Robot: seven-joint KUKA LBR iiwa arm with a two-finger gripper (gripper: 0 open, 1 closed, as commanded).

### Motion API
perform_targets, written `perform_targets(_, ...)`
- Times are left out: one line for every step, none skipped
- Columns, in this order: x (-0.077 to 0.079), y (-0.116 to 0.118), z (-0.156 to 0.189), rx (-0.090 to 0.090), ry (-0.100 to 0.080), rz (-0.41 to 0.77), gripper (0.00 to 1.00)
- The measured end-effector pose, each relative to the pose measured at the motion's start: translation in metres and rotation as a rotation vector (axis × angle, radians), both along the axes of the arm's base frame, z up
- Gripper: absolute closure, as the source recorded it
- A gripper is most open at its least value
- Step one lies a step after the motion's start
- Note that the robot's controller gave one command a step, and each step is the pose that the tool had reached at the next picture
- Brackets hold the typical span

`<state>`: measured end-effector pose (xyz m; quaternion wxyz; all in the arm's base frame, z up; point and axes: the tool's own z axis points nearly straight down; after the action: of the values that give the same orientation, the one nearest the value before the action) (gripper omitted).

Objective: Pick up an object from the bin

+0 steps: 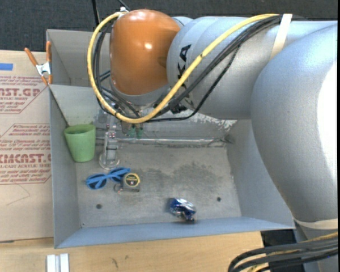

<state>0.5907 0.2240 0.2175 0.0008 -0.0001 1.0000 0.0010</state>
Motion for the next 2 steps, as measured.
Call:
perform_targets(-0.029, -0.031, -0.133, -0.004, 0.008, 0.032, 0.00)
perform_targets(-0.052, -0.008, -0.073, 0.001, -0.004, 0.096, 0.00)
